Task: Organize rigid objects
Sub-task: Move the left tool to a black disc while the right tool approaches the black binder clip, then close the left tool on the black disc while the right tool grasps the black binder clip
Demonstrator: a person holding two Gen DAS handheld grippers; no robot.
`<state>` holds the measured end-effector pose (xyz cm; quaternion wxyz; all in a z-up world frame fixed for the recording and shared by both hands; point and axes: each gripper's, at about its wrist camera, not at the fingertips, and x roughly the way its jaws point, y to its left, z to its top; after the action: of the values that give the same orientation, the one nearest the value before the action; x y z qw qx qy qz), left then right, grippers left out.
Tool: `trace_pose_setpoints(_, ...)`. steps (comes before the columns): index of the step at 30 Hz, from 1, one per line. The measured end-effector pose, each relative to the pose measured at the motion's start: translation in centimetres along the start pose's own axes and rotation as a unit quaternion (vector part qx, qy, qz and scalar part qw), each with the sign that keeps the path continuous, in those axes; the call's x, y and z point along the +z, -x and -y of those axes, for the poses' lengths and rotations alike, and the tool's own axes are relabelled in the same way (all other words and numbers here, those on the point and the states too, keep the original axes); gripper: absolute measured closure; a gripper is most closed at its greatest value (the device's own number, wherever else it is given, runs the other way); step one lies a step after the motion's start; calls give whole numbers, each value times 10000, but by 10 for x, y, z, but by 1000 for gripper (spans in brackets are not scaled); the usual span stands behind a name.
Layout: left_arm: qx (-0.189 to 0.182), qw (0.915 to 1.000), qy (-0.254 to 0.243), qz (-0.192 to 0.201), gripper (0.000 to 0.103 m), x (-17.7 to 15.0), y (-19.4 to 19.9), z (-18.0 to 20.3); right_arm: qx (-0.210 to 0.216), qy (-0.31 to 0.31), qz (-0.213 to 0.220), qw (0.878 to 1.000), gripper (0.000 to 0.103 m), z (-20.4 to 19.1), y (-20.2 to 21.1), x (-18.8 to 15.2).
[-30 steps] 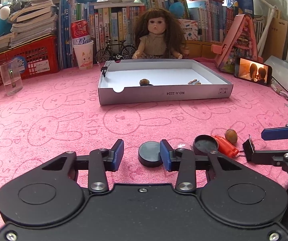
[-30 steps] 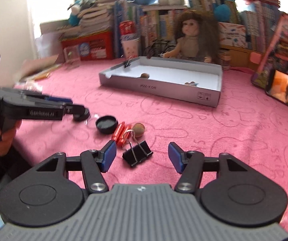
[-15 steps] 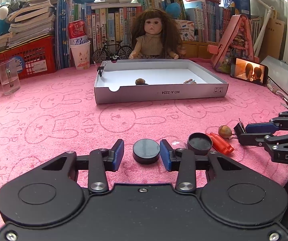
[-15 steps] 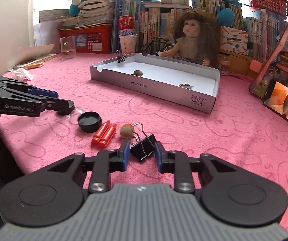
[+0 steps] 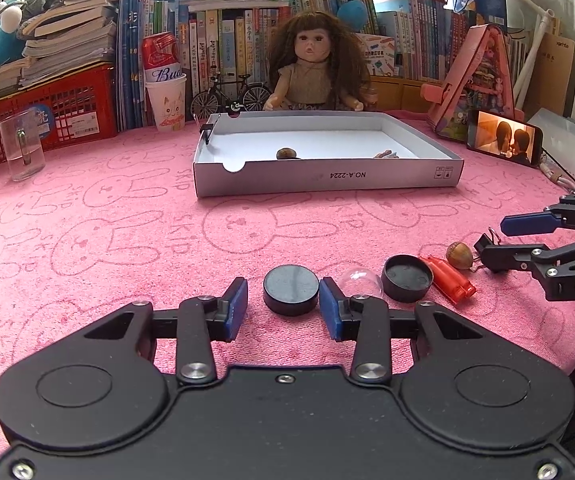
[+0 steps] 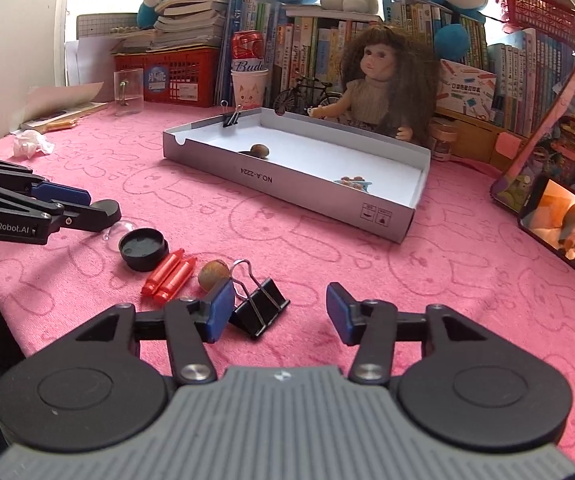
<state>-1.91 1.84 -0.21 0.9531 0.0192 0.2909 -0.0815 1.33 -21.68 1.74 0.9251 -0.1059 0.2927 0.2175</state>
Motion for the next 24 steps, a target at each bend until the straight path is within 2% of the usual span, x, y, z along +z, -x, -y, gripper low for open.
trace_pose_setpoints(4, 11, 10000, 28, 11, 66, 0, 0, 0, -175, -28, 12, 9998, 34, 4, 3, -2)
trace_pose_setpoints(10, 18, 10000, 68, 10, 66, -1, -1, -1, -876, -263, 18, 9958, 34, 16, 5, -6)
trace_pose_setpoints(17, 43, 9999, 125, 13, 66, -1, -2, -1, -1580, -677, 38, 9851, 32, 29, 4, -7)
trace_pose_setpoints(21, 54, 9999, 141, 21, 66, -1, -3, -1, -1626, -1097, 28, 9806, 32, 36, 7, -6)
trace_pose_setpoints(24, 65, 9998, 178, 36, 66, -1, -3, -1, -1423, -1422, 65, 9795, 32, 34, 13, -6)
